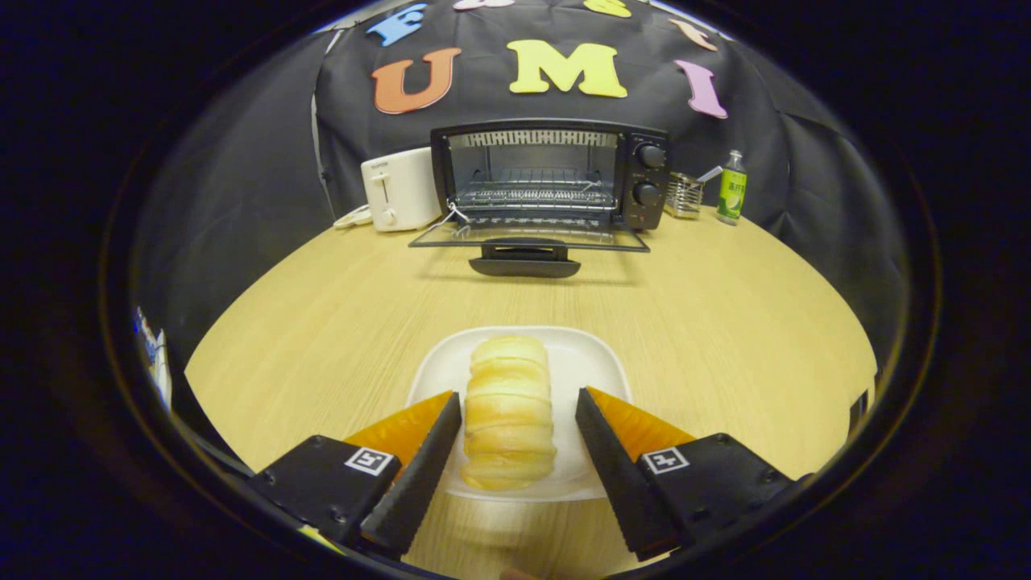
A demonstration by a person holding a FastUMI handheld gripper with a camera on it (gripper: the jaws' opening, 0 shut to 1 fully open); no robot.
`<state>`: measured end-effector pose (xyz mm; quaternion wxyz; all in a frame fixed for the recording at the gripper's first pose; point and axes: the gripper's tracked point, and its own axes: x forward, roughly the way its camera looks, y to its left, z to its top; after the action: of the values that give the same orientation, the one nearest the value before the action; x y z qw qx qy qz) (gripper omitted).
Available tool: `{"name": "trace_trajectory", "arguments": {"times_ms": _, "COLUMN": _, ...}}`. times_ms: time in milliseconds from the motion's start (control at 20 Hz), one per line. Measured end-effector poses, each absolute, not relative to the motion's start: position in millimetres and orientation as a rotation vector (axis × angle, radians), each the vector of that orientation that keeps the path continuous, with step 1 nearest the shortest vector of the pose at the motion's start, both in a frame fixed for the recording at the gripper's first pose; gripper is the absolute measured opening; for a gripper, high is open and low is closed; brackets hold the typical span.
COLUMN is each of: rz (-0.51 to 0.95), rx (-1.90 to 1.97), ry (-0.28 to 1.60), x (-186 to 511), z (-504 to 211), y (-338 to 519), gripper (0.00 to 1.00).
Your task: Open the toaster oven, put the food inside, and close the toaster oven door.
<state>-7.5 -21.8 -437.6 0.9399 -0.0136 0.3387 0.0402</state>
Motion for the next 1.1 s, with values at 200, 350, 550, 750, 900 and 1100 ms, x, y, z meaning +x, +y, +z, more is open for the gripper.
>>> {"name": "trace_trajectory", "arguments": {"times_ms": 200, "rz": 0.028, "rx": -0.021, "ry": 0.632, "x": -5.4, "z": -441.3, "y": -20.1, "gripper": 0.91}}
{"name": "trace_trajectory", "arguments": {"times_ms": 350, "rz": 0.035, "rx": -0.008, "ry": 0.625, "x": -5.4, "z": -441.9, "y": -17.8, "gripper": 0.88}}
{"name": "trace_trajectory", "arguments": {"times_ms": 550, "rz": 0.046, "rx": 0.013, "ry": 0.613, "x": -5.4, "z": -440.8, "y": -17.0, "gripper": 0.67}}
{"name": "trace_trajectory", "arguments": {"times_ms": 750, "rz": 0.117, "rx": 0.119, "ry": 0.597, "x": -3.5, "z": -431.9, "y": -11.8, "gripper": 0.6}}
{"name": "trace_trajectory", "arguments": {"times_ms": 900, "rz": 0.185, "rx": 0.239, "ry": 0.572, "x": 2.5, "z": -410.4, "y": -5.0, "gripper": 0.6}}
{"name": "trace_trajectory", "arguments": {"times_ms": 1100, "rz": 0.292, "rx": 0.401, "ry": 0.528, "x": 11.9, "z": -367.9, "y": -2.1, "gripper": 0.6}}
